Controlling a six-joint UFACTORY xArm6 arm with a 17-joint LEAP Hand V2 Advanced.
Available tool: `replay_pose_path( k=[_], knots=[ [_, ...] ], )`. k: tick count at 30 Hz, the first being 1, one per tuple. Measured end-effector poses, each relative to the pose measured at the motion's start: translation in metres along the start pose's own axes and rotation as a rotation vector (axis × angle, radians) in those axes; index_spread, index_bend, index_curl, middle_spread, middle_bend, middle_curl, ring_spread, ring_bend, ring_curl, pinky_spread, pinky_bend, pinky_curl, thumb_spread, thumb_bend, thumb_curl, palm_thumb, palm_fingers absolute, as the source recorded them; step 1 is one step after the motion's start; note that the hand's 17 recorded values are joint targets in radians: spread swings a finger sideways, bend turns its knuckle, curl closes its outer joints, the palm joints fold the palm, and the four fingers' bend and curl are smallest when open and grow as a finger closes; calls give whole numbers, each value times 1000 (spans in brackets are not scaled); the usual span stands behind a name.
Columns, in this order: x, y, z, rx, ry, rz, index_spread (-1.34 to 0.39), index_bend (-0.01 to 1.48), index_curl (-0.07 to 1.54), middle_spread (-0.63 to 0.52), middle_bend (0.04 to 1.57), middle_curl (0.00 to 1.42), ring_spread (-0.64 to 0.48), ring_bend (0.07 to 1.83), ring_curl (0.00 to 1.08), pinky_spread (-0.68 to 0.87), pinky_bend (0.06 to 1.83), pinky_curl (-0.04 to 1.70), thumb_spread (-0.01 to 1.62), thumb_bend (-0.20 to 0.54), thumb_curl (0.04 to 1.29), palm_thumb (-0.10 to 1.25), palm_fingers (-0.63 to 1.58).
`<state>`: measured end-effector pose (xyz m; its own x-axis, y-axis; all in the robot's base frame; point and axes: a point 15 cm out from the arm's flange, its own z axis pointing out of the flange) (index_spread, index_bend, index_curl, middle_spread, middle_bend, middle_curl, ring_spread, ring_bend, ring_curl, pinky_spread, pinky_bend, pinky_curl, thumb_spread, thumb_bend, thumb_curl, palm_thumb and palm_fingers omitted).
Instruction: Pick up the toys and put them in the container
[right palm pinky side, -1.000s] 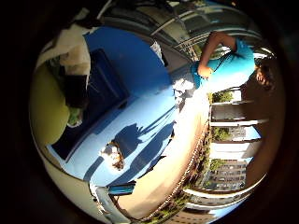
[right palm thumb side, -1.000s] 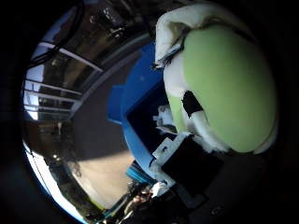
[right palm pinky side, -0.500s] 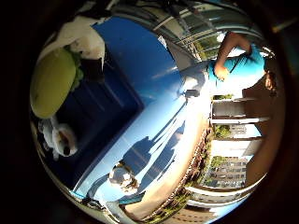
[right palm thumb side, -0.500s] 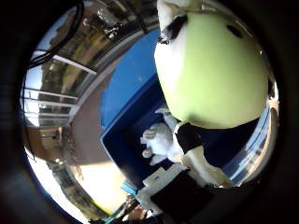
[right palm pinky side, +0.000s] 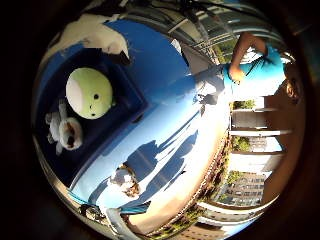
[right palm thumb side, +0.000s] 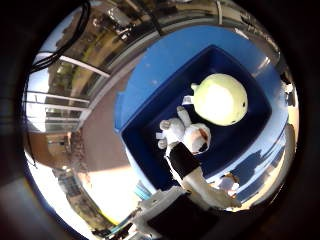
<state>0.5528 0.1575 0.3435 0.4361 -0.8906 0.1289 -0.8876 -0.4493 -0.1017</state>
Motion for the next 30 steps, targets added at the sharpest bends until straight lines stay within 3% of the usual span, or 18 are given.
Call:
replay_pose_path(
  k=[8,13,19,25,30],
  knots=[
    [7,23,-21,-35,-3,16,-375,129,289,153,187,363,329,625,306,522,1070,397,1065,-33,329,430,-18],
    [9,81,-52,-165,-22,16,-293,137,257,174,193,361,328,602,301,519,1027,365,1083,-29,323,442,-21],
    [35,148,-119,-171,-25,23,-250,139,234,180,187,353,328,584,298,515,992,331,1102,-29,317,444,-14],
    [63,218,-105,-313,-73,65,-223,140,217,189,187,347,328,562,296,510,970,302,1115,-28,311,442,-17],
    [74,270,-58,-430,-134,89,-197,137,201,193,197,348,328,558,299,505,954,282,1124,-28,308,444,4]
  ],
)
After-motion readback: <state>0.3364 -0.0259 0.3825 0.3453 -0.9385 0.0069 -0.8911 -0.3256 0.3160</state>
